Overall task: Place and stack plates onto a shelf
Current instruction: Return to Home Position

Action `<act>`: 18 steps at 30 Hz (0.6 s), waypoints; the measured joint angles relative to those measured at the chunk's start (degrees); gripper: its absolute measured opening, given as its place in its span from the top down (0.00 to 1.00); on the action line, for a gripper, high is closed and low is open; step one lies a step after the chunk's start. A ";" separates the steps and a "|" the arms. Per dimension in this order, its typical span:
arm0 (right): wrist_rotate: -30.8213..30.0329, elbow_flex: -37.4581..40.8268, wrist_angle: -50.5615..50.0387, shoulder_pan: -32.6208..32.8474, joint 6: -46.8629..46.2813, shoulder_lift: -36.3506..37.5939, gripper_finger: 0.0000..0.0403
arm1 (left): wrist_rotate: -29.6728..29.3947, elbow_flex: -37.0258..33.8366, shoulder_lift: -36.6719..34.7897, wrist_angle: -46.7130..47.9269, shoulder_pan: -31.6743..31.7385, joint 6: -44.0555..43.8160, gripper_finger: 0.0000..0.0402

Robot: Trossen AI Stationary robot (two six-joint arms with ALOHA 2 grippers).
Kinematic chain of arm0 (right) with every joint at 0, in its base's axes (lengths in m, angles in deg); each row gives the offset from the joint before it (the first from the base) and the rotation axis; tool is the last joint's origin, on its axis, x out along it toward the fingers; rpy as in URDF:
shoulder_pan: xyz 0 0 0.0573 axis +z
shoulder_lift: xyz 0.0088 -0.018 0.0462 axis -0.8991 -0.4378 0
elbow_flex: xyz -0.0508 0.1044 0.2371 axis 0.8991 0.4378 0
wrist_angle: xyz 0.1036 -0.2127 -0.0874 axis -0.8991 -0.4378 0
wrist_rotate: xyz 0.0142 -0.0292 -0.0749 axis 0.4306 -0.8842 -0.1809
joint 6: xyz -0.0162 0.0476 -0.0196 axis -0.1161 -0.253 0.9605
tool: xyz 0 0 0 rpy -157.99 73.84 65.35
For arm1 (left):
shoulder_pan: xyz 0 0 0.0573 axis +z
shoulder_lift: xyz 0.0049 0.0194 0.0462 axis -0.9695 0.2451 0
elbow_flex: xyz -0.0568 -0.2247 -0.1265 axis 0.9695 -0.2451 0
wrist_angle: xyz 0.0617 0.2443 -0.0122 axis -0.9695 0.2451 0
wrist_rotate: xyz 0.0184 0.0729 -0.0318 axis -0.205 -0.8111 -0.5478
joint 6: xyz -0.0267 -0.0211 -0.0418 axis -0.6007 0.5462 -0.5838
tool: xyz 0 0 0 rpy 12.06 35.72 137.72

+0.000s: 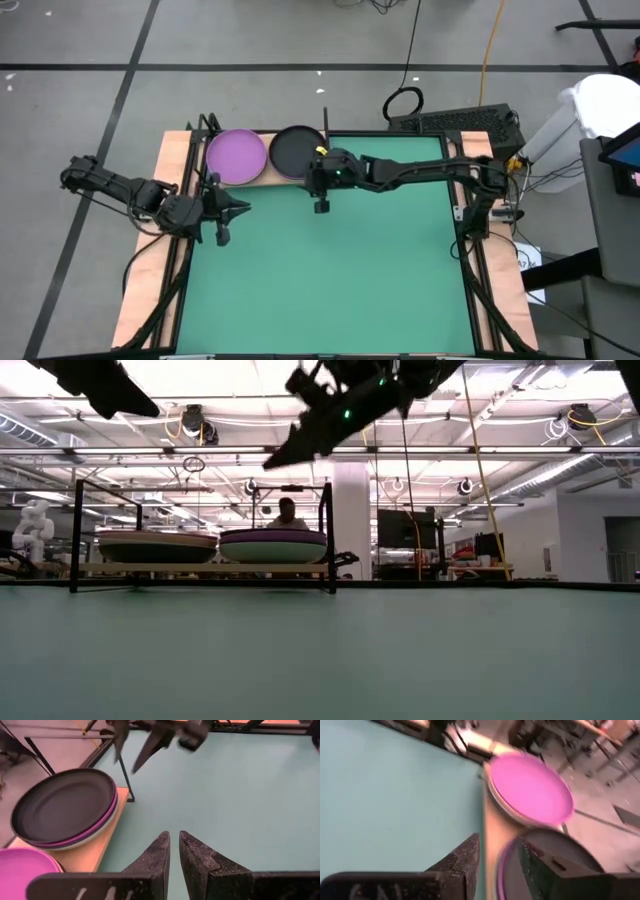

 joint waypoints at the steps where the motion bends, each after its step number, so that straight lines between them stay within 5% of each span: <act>1: 0.53 0.00 -0.54 0.65 0.01 1.00 0.72 | -0.34 -0.56 0.01 -0.85 -0.01 0.86 0.88; 11: 0.86 4.81 -1.41 7.01 -0.42 12.52 0.98 | -0.85 -5.94 -0.14 -12.46 -1.72 7.50 0.98; 18: 0.55 19.74 7.84 10.43 -3.00 26.83 1.00 | -1.23 -8.68 -2.15 -17.34 -3.93 9.94 0.99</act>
